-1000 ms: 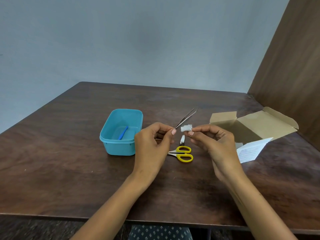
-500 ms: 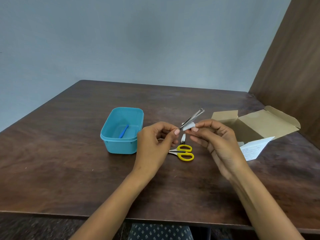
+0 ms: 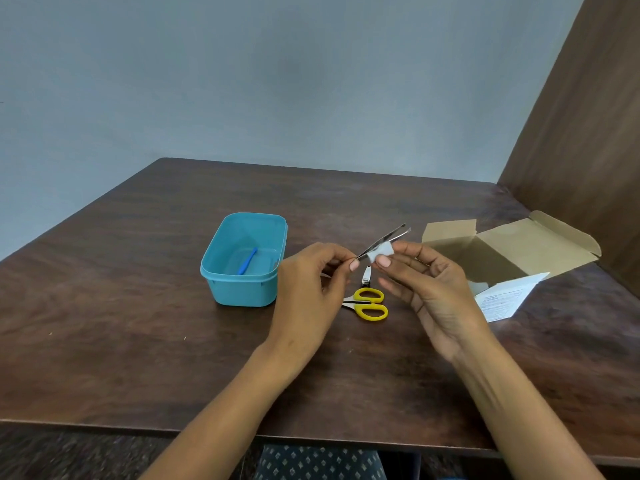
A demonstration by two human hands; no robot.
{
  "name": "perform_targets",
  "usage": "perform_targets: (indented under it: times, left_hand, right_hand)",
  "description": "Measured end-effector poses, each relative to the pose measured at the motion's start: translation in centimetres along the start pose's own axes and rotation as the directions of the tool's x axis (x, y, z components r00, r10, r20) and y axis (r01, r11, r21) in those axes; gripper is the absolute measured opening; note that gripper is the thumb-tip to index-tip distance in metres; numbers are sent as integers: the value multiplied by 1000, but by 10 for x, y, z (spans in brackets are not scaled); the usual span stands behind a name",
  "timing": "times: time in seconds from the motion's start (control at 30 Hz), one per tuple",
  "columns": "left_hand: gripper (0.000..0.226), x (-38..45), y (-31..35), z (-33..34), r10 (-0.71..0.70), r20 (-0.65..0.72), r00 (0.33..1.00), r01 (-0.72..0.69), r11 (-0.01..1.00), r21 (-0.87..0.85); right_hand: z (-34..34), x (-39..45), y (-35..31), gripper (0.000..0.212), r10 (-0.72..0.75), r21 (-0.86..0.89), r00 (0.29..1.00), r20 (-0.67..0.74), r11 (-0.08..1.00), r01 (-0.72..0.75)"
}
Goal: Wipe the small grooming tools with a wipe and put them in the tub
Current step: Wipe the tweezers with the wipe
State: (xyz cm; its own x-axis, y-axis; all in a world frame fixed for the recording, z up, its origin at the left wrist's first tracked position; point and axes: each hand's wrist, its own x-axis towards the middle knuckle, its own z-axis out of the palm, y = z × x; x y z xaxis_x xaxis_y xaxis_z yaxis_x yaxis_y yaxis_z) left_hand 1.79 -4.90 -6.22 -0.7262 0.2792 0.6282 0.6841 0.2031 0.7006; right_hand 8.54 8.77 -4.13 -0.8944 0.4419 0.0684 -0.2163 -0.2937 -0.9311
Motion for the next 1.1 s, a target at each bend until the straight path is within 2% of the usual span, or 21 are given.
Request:
perform_targets:
  times: [0.33,0.43,0.53,0.63,0.77,0.97,1.1]
  left_hand:
    - [6,0,0,0,106,39,994,-108,993,44]
    - [5,0,0,0,112,38,993,-113,993,29]
    - [6,-1,1,-1,28,55,998,-24,996,-83]
    - [8,-1,1,0,-10,63,998,19,990,-138]
    - [6,-2,2,1,26,61,998,-20,996,-89]
    - [5,-2,1,0,52,54,997,-50,998,-39]
    - [6,-2,0,0,28,64,998,-24,998,-49]
  right_hand:
    - [1,2,3,37,-60,47,985,-161,997,68]
    - [3,-1,6,39,-44,22,989,-140,999,48]
    - [4,-1,5,38,-76,15,987,-140,997,79]
    - [3,0,4,28,-104,31,979,-175,993,111]
    - [4,-1,8,15,-63,43,988,-143,997,70]
    - [5,-1,8,22,42,167,994,-105,986,-25]
    - [6,-2,7,15,60,148,994,-93,988,-46]
